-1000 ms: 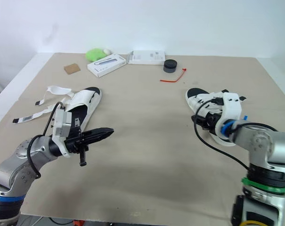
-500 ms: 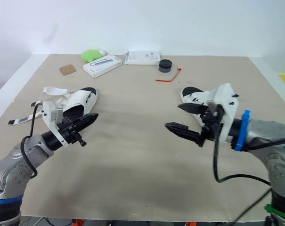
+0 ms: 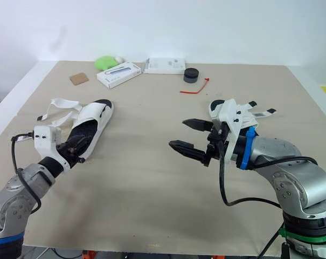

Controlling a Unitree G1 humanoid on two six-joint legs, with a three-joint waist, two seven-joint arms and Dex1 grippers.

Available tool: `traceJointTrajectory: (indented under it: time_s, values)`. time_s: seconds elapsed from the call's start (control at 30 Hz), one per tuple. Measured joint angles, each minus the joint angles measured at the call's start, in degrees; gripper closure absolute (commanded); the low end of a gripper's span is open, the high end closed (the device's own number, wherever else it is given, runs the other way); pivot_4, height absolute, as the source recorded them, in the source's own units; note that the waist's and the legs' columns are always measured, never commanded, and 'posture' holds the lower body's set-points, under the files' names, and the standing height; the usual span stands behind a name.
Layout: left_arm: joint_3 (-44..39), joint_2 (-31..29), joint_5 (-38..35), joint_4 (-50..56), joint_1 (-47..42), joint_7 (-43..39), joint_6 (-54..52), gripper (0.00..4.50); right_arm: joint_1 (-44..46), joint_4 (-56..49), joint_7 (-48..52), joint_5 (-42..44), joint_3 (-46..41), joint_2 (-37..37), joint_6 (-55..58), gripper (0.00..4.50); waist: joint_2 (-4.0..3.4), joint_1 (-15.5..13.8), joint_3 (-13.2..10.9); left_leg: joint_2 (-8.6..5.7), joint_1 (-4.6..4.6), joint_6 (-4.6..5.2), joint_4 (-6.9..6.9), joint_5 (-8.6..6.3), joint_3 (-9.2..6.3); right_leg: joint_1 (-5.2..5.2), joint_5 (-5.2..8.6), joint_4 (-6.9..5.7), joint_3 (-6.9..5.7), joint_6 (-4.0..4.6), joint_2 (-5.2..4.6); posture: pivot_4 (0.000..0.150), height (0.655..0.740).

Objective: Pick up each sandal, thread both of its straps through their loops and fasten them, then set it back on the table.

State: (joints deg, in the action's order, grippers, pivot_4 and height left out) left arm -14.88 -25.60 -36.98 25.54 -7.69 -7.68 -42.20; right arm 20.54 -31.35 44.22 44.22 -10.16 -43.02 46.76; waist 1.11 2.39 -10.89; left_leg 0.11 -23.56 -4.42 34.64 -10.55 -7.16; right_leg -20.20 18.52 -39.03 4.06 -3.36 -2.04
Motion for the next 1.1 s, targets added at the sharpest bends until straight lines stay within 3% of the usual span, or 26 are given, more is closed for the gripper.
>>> traceJointTrajectory:
  time_s: [0.03, 0.27, 0.57, 1.03, 1.1]
  values:
    - [0.26, 0.04, 0.82, -0.49, -0.79, 0.72, -0.49, 0.91, -0.42, -0.07, -0.44, 0.02, 0.06, 0.3, -0.17, 0.29, 0.0, 0.03, 0.0, 0.0, 0.0, 0.0, 0.0, 0.0, 0.0, 0.0, 0.0, 0.0, 0.0, 0.0, 0.0, 0.15, 0.74]
    - [2.75, 0.66, 5.76, -6.09, -5.61, 3.45, -2.76, 0.91, -1.99, -2.29, -3.19, 1.23, -0.09, 0.68, -0.32, 0.29, 0.0, 0.05, 0.0, 0.01, -0.03, 0.0, -0.01, 0.0, 0.01, -0.04, -0.01, 0.0, 0.01, 0.0, 0.02, 0.15, 0.74]
    - [7.86, 0.62, 10.43, -13.83, -12.52, -0.33, -2.97, 0.91, -2.27, -5.9, -6.05, 3.62, -0.25, 1.15, -0.68, 0.29, 0.0, 0.06, 0.0, 0.0, -0.05, -0.04, -0.01, 0.02, 0.01, -0.06, -0.03, -0.01, 0.01, 0.01, 0.02, 0.15, 0.74]
    - [10.61, 6.45, 19.11, -31.55, -24.51, -2.11, 4.92, 0.91, -0.77, -8.79, -8.9, 3.88, 1.43, 2.15, -3.0, 0.29, -0.01, -0.13, 0.02, -0.11, -0.04, -0.11, -0.01, 0.42, -0.07, -0.03, -0.28, -0.02, -0.04, -0.2, -0.04, 0.15, 0.74]
    - [10.61, 7.2, 20.8, -36.29, -26.89, -2.45, 7.99, 1.71, -0.82, -8.79, -9.63, 3.14, 2.21, 2.15, -3.14, 0.29, -0.01, -0.17, 0.02, -0.13, -0.04, -0.09, -0.05, 0.64, -0.09, -0.04, -0.37, -0.02, -0.03, -0.38, -0.05, 0.15, 0.74]
